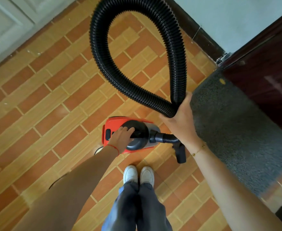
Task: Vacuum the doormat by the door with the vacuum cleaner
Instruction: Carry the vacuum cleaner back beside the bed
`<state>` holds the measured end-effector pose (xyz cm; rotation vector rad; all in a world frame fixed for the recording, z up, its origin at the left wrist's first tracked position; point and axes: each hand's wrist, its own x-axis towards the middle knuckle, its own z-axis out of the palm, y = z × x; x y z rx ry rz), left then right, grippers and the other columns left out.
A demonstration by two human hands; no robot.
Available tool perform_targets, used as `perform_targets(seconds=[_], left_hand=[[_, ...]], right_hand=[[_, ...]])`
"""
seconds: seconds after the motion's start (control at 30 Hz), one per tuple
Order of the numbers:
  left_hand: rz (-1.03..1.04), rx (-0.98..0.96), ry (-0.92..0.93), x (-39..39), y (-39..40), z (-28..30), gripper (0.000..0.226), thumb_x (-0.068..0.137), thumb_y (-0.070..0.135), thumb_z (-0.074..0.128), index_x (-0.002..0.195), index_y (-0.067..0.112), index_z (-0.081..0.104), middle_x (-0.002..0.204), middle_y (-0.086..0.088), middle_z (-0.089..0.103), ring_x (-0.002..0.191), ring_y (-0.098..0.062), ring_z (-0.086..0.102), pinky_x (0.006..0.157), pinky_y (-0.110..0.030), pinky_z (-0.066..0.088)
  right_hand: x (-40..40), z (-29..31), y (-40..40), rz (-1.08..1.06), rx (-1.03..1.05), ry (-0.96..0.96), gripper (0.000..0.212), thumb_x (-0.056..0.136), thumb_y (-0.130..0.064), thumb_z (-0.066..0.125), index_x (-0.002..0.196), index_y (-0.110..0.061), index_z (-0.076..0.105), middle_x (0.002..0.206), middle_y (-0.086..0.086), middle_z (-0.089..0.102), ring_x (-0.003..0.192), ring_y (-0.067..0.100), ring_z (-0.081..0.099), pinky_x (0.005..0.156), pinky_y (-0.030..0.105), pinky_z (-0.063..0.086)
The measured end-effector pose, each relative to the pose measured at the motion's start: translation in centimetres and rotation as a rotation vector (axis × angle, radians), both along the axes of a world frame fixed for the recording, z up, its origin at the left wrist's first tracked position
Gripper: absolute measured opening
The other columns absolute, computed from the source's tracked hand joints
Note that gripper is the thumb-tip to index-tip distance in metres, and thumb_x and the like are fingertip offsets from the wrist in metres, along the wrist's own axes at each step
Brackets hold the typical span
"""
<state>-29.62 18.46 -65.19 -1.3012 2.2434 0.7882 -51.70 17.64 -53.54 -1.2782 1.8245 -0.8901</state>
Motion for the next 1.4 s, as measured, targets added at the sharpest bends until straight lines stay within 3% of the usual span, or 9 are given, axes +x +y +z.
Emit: perform_targets(seconds=[0.1, 0.17, 0.23, 0.33, 0.5, 0.8, 0.93, 1.2, 1.4], left_hand=[[0.084, 0.003, 0.014, 1.3, 1.0, 4.6, 0.037, 0.099, 0.027, 0.048, 0.134, 0.017, 0.041, 0.115, -0.008, 0.054, 0.107, -0.026, 0.049, 0.086, -0.034, 0.041], [0.122, -0.002, 0.017, 2.1, 1.7, 7.7, 0.038, 0.099, 0.024, 0.047, 0.136, 0.017, 0.04, 0.117, -0.009, 0.054, 0.11, -0.027, 0.049, 0.088, -0.035, 0.04], [0.181, -0.008, 0.014, 3.1, 2.2, 11.0, 0.042, 0.099, 0.018, 0.045, 0.14, 0.017, 0.037, 0.12, -0.01, 0.053, 0.112, -0.028, 0.048, 0.089, -0.037, 0.042], [0.25, -0.024, 0.003, 4.5, 3.4, 16.0, 0.049, 0.096, 0.011, 0.045, 0.144, 0.016, 0.033, 0.124, -0.011, 0.051, 0.116, -0.03, 0.046, 0.092, -0.039, 0.043], [0.381, -0.037, -0.002, 7.7, 6.2, 22.9, 0.053, 0.091, 0.003, 0.048, 0.141, 0.017, 0.036, 0.12, -0.012, 0.052, 0.113, -0.032, 0.049, 0.088, -0.043, 0.047], [0.624, -0.121, 0.103, 15.1, 11.6, 31.4, 0.027, 0.092, 0.014, 0.056, 0.118, 0.013, 0.05, 0.107, -0.013, 0.058, 0.1, -0.035, 0.056, 0.077, -0.044, 0.046], [0.74, -0.154, 0.082, 18.9, 14.4, 34.4, 0.018, 0.094, 0.015, 0.054, 0.111, 0.009, 0.05, 0.103, -0.015, 0.057, 0.096, -0.035, 0.056, 0.071, -0.04, 0.041], [1.073, -0.167, 0.128, 30.1, 18.8, 38.4, 0.022, 0.093, 0.023, 0.058, 0.106, 0.007, 0.052, 0.102, -0.015, 0.061, 0.094, -0.035, 0.059, 0.074, -0.04, 0.045], [1.258, -0.202, 0.097, 40.3, 21.7, 39.6, 0.026, 0.092, 0.02, 0.058, 0.114, 0.007, 0.052, 0.11, -0.016, 0.06, 0.103, -0.035, 0.056, 0.081, -0.039, 0.042]], right_hand=[[1.2, 4.4, -0.6, 0.081, -0.009, -0.031, 0.068, 0.067, -0.027, 0.073, 0.116, -0.033, 0.025, 0.097, 0.008, 0.05, 0.083, 0.02, 0.058, 0.065, 0.029, 0.054], [2.2, 7.5, -0.6, 0.135, -0.037, -0.015, 0.068, 0.067, -0.032, 0.072, 0.12, -0.023, 0.029, 0.094, 0.005, 0.049, 0.081, 0.019, 0.057, 0.063, 0.027, 0.052], [3.3, 10.5, -0.7, 0.177, -0.064, 0.009, 0.071, 0.07, -0.022, 0.075, 0.125, -0.012, 0.031, 0.093, -0.001, 0.047, 0.079, 0.011, 0.054, 0.063, 0.02, 0.049], [5.1, 15.4, -0.7, 0.229, -0.075, -0.001, 0.073, 0.071, -0.013, 0.077, 0.128, -0.011, 0.031, 0.091, -0.007, 0.046, 0.079, 0.005, 0.054, 0.06, 0.013, 0.045], [8.2, 23.0, 0.0, 0.342, -0.101, -0.056, 0.07, 0.074, -0.013, 0.076, 0.128, -0.015, 0.031, 0.095, -0.003, 0.048, 0.08, 0.008, 0.057, 0.059, 0.016, 0.047], [16.2, 32.8, 0.9, 0.57, -0.163, -0.036, 0.064, 0.075, -0.019, 0.076, 0.12, -0.019, 0.031, 0.096, 0.001, 0.047, 0.078, 0.011, 0.057, 0.055, 0.027, 0.052], [21.7, 35.7, 1.0, 0.682, -0.168, -0.014, 0.061, 0.074, -0.017, 0.076, 0.117, -0.014, 0.033, 0.09, -0.003, 0.045, 0.073, -0.001, 0.053, 0.053, 0.025, 0.048], [37.4, 40.0, 1.4, 0.925, -0.188, -0.018, 0.063, 0.073, -0.018, 0.078, 0.118, -0.014, 0.033, 0.092, -0.003, 0.049, 0.076, 0.001, 0.054, 0.054, 0.013, 0.042], [51.0, 41.7, 2.7, 1.116, -0.218, -0.022, 0.063, 0.075, -0.018, 0.077, 0.119, -0.008, 0.033, 0.088, -0.002, 0.05, 0.072, 0.003, 0.054, 0.057, 0.019, 0.049]])
